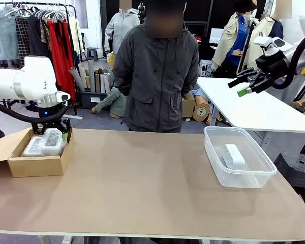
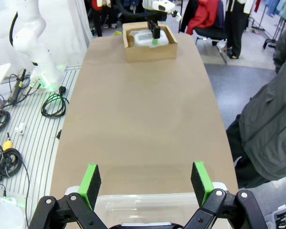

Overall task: Separate and place wrapped and unwrapped clocks.
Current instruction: If the picked Digital clock is wrapped, place it in the Package Box ; if not, place it in the Organizing box.

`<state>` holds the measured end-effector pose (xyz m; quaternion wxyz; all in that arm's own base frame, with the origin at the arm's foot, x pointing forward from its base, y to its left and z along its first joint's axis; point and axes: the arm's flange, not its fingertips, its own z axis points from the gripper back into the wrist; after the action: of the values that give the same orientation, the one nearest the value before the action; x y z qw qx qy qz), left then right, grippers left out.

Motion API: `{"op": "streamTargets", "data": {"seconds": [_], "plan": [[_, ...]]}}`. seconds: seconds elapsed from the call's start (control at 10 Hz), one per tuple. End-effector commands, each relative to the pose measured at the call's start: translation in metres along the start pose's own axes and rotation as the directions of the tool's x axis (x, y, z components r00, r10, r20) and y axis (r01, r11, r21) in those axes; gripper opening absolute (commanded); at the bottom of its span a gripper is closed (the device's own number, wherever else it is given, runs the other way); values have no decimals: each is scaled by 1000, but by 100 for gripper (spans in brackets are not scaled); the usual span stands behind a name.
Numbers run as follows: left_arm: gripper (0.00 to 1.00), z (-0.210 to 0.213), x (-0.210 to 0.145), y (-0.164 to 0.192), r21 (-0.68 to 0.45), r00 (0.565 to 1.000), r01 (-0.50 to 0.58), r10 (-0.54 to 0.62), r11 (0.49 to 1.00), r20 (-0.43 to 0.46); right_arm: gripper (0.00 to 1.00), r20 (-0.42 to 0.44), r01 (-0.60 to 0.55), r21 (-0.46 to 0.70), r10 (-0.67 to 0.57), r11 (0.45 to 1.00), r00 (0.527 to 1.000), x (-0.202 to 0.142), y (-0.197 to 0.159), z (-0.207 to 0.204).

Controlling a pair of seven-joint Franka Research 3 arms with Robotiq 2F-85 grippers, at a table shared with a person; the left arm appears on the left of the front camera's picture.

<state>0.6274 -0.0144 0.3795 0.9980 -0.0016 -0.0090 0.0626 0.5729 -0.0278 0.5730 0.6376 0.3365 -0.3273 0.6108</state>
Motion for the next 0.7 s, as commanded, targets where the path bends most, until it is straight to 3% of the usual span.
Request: {"op": "streamTargets", "data": {"seconds": [0.0,0.6], "plan": [[0,-2,8,1,1,1000,26,-26,1000,4,100,2,-5,4,5,1000,1000,2,0,1],[0,-10,11,-5,-1,1000,20,-20,1000,1,100,2,-5,4,5,1000,1000,2,0,1]]}}
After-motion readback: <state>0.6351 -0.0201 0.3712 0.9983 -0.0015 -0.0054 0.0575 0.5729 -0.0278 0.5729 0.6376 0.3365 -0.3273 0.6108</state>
